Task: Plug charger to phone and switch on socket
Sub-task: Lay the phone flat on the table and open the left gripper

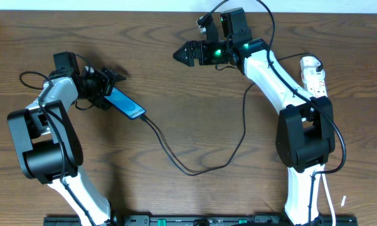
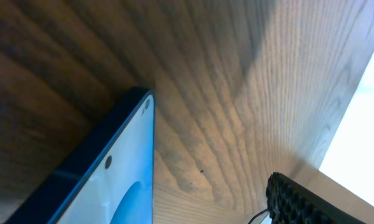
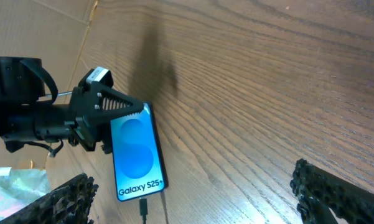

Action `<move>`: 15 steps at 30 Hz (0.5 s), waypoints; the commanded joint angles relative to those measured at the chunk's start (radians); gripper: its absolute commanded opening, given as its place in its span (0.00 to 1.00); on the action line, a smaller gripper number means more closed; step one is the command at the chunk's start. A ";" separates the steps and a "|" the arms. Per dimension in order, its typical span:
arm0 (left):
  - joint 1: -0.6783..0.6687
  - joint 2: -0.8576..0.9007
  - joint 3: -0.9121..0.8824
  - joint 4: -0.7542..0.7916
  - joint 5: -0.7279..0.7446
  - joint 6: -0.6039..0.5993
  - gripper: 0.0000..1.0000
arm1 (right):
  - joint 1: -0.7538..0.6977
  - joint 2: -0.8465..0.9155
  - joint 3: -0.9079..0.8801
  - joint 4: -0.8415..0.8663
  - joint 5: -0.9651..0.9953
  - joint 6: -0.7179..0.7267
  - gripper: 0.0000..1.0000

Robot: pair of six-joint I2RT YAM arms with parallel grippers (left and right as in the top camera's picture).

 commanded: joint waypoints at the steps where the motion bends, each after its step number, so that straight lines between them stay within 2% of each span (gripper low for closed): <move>1: 0.006 0.090 -0.072 -0.058 -0.207 0.003 0.82 | -0.003 0.007 0.012 0.000 -0.003 -0.016 0.99; 15: 0.006 0.090 -0.072 -0.102 -0.248 0.022 0.82 | -0.003 0.007 0.012 0.001 -0.003 -0.016 0.99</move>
